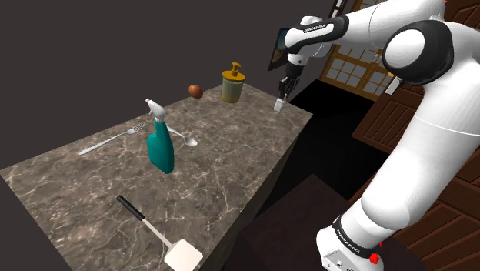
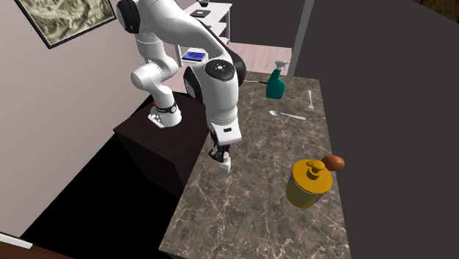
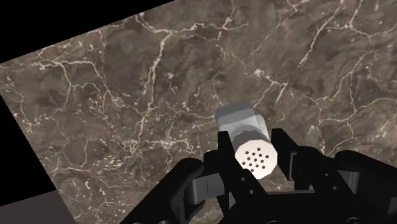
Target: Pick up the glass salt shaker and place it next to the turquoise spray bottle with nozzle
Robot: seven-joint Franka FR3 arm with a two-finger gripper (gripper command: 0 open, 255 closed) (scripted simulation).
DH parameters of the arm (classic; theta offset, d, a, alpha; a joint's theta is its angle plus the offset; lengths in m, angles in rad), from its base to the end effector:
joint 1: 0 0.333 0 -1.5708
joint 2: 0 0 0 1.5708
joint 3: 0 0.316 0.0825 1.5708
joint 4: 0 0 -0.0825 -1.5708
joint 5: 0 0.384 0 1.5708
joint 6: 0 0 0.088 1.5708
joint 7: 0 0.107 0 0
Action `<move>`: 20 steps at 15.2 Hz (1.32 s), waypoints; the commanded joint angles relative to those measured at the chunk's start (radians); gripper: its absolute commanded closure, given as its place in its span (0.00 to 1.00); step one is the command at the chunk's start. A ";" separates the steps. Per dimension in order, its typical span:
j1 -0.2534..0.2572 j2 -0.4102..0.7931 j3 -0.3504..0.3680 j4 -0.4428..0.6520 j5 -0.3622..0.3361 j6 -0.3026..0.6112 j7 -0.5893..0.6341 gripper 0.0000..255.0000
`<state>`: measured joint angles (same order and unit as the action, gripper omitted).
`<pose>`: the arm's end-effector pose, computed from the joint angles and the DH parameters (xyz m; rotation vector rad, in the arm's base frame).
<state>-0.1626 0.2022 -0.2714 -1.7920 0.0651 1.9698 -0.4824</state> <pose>0.5616 -0.2458 0.4385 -3.1287 -0.0429 0.0191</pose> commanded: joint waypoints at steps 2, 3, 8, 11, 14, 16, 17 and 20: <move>0.000 -0.010 -0.001 0.028 -0.004 -0.038 0.002 1.00; 0.000 -0.013 -0.002 0.037 -0.005 -0.050 0.002 1.00; 0.000 -0.024 -0.003 0.091 -0.009 -0.114 0.005 1.00; -0.001 -0.028 -0.003 0.127 -0.010 -0.153 0.007 1.00; -0.001 -0.029 -0.004 0.165 -0.011 -0.193 0.008 1.00; -0.002 -0.029 -0.004 0.192 -0.011 -0.220 0.008 1.00; -0.002 -0.029 -0.005 0.206 -0.011 -0.233 0.008 1.00; -0.004 -0.026 -0.005 0.250 -0.011 -0.275 0.008 1.00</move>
<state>-0.1654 0.1727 -0.2762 -1.5618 0.0534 1.7113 -0.4734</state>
